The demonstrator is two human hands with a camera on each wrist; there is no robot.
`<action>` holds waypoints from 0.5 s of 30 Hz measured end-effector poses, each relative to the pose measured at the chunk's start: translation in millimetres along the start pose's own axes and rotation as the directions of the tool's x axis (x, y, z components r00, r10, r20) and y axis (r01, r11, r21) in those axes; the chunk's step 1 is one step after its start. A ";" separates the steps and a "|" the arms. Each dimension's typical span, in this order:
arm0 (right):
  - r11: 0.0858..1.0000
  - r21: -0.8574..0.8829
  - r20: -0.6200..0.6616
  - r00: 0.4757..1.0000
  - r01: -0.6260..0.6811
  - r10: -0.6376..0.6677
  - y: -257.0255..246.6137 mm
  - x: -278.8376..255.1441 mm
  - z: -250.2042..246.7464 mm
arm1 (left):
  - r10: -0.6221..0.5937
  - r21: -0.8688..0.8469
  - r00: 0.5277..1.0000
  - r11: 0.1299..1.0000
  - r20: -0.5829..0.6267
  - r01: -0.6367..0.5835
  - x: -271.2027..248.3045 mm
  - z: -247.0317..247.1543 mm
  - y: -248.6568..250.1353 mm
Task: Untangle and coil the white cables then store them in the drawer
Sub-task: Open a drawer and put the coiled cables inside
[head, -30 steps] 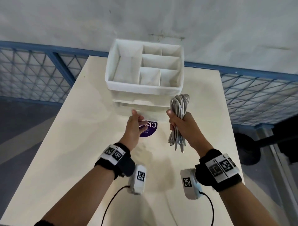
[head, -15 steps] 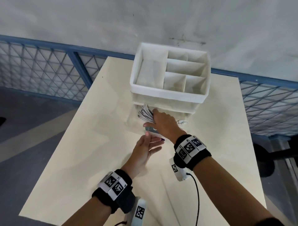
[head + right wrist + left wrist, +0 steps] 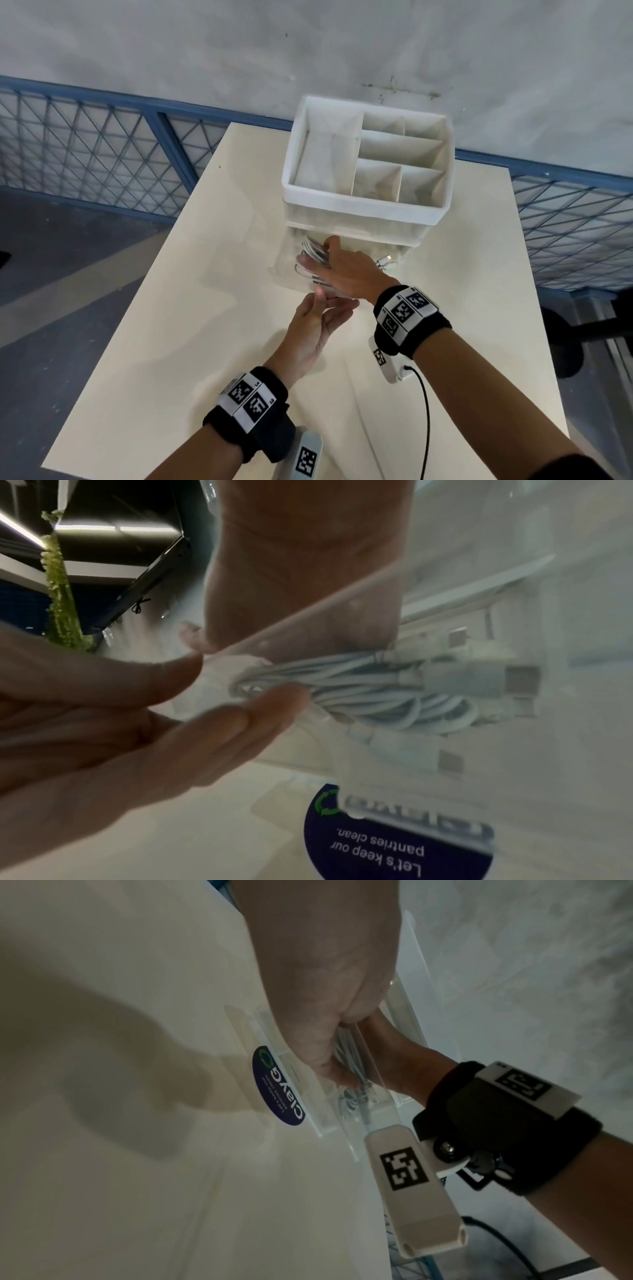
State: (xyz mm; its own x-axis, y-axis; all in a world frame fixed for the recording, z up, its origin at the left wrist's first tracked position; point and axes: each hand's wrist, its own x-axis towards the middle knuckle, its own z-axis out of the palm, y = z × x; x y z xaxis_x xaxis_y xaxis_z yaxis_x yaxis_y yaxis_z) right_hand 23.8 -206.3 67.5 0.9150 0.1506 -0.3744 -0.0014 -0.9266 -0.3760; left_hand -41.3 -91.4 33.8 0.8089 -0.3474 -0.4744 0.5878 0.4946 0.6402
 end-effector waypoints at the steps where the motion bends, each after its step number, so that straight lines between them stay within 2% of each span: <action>1: 0.998 -0.060 -0.002 0.999 0.034 -0.034 0.5 -1.3 1.7 | 0.003 -0.005 1.000 1.000 0.003 -0.003 -0.1 0.0 -0.1; 3: 0.997 -0.056 -0.063 0.997 0.049 -0.053 1.9 -4.9 5.9 | 0.007 -0.013 1.000 1.000 0.000 -0.007 -0.1 0.1 -0.3; 6: 0.993 0.117 -0.149 0.989 0.016 0.002 5.3 -8.3 13.7 | 0.021 -0.024 1.000 0.999 -0.014 -0.021 -0.2 1.6 -1.3; 9: 0.970 0.228 -0.169 0.985 0.082 -0.043 13.6 -9.7 17.0 | 0.031 -0.041 0.999 0.999 -0.031 -0.032 -0.3 3.5 -2.3; 11: 0.954 0.268 -0.235 0.969 0.136 -0.072 19.5 -12.7 16.5 | 0.036 -0.058 0.999 0.998 -0.033 -0.038 -0.2 4.7 -3.0; 13: 0.960 0.232 -0.289 0.954 0.154 -0.083 24.6 -15.5 15.5 | 0.039 -0.069 0.998 0.997 -0.039 -0.042 0.9 5.6 -3.4; 15: 0.988 0.070 -0.376 0.921 0.141 -0.105 27.4 -16.4 17.6 | 0.042 -0.074 0.998 0.996 -0.045 -0.046 2.8 7.5 -3.9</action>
State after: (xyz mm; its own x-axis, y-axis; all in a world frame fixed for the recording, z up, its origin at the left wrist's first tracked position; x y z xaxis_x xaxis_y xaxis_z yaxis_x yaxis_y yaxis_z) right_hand 1.7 -228.1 48.3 0.9943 0.1062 0.0130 0.0992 -0.8701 -0.4829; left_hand -41.3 -100.3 34.5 0.8317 -0.2895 -0.4737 0.5477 0.5675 0.6148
